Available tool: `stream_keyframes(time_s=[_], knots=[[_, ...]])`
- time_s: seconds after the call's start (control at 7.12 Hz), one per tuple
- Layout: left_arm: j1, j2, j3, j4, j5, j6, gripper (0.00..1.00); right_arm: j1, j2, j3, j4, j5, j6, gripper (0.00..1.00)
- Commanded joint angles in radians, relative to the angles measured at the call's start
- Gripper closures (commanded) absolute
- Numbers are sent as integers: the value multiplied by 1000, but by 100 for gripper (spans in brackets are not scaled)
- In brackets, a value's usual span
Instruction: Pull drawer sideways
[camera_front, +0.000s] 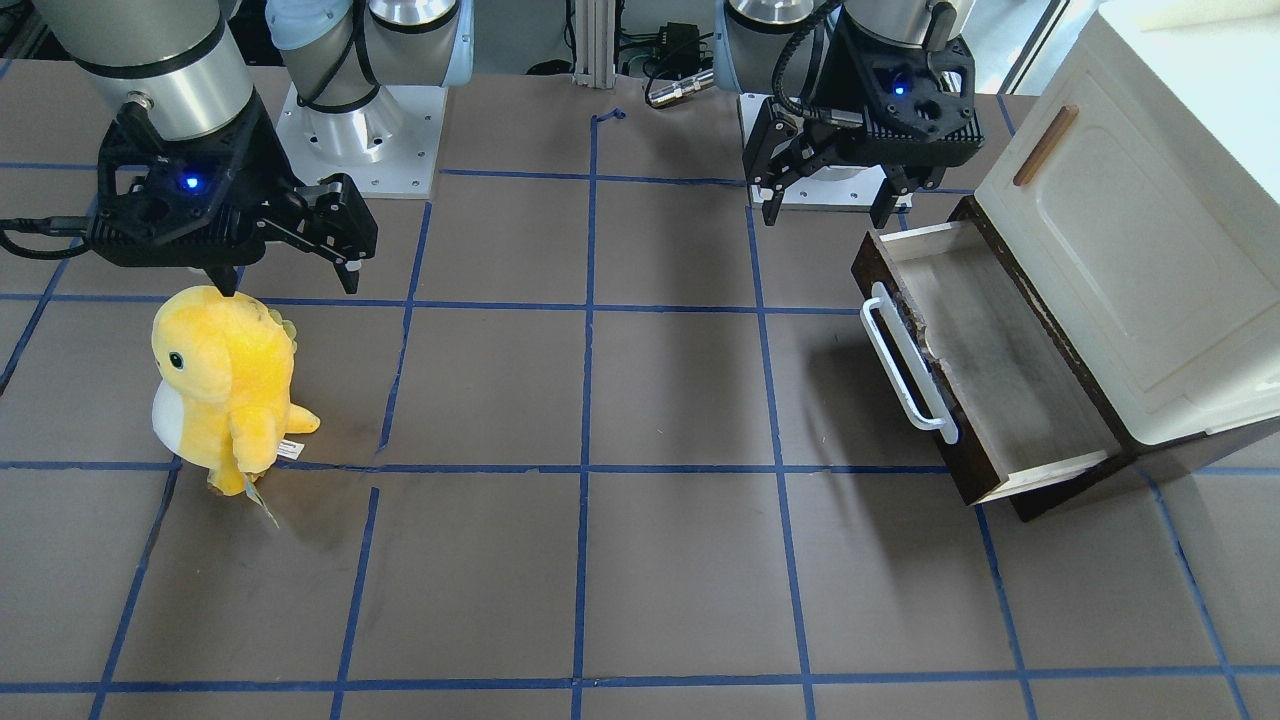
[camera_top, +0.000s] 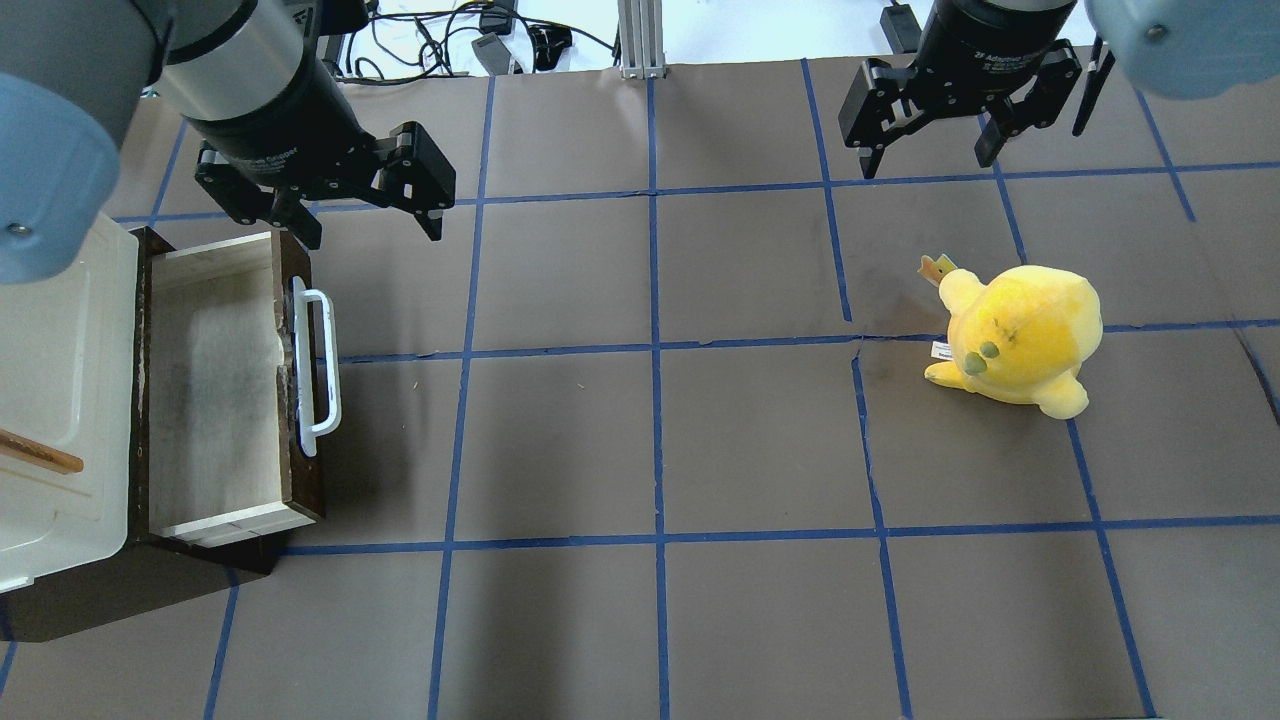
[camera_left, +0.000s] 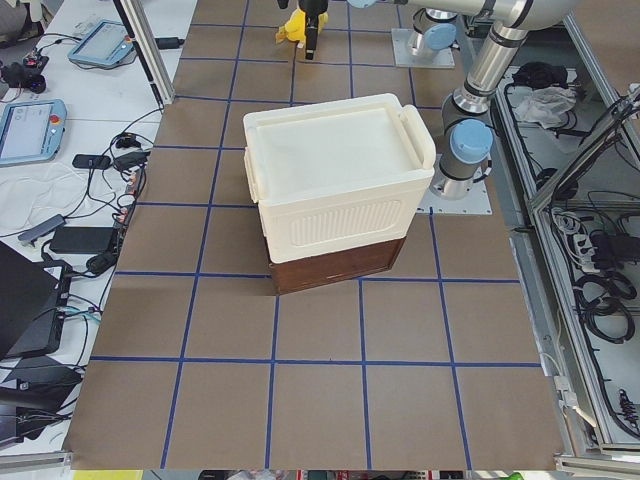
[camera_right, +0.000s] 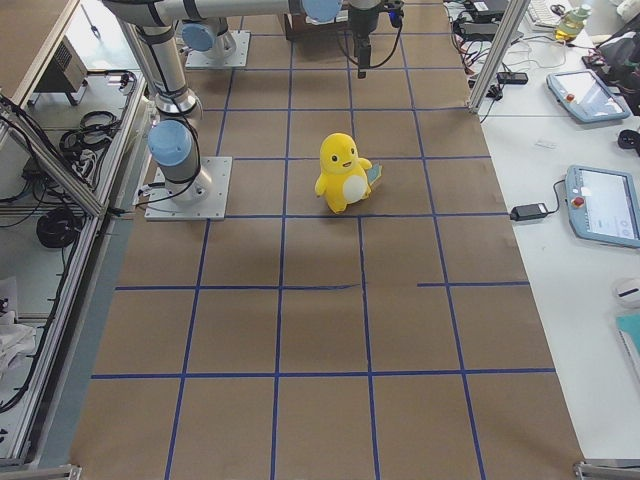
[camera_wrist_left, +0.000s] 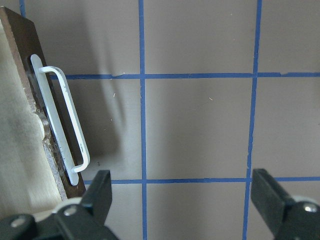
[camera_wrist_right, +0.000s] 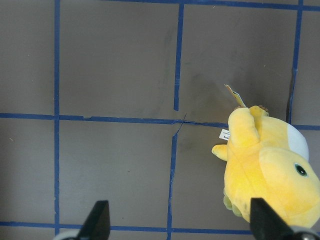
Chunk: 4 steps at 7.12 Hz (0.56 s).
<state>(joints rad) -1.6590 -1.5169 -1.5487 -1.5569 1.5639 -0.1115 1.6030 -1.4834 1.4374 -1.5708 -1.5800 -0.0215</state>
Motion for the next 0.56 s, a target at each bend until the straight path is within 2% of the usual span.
stream_keyframes(time_s=[0.0, 0.42], knots=[[5, -2, -4, 18, 4, 1, 0, 0, 0, 0, 0, 0, 0, 0], [5, -6, -7, 34, 4, 6, 0, 0, 0, 0, 0, 0, 0, 0]])
